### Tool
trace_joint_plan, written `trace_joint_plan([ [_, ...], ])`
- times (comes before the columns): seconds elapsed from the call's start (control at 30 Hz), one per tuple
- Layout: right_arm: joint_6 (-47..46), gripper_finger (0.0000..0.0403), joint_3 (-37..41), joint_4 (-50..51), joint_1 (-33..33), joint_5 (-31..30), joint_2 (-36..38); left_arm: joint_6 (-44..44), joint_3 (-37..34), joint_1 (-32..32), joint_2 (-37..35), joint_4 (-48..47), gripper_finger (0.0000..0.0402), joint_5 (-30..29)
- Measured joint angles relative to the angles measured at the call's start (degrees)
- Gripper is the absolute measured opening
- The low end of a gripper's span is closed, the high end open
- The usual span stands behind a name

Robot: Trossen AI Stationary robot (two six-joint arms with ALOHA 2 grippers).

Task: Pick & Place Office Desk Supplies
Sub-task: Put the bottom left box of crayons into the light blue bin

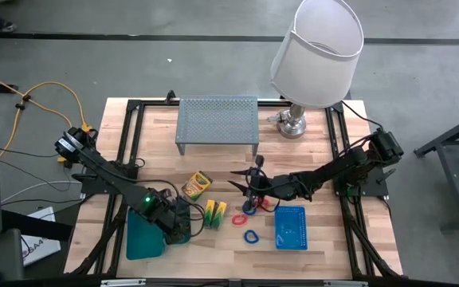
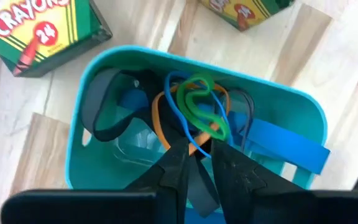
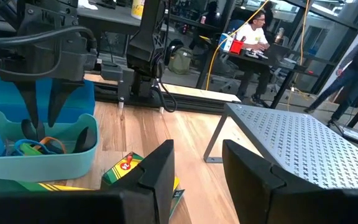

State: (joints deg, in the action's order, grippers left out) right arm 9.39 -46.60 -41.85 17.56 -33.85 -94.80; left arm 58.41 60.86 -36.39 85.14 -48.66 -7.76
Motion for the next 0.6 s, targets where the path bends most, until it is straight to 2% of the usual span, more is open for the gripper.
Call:
trace_joint_plan([
  [0.2,0.0,0.0124,0.0,0.0,0.0,0.0,0.0,-4.5,0.1,2.1,-1.5,1.7,0.0065,-1.4],
  [0.6,0.0,0.0124,0.0,1.2,0.0,0.0,0.0,-19.7,0.2,12.2,-9.6,4.6,0.0065,-2.1],
])
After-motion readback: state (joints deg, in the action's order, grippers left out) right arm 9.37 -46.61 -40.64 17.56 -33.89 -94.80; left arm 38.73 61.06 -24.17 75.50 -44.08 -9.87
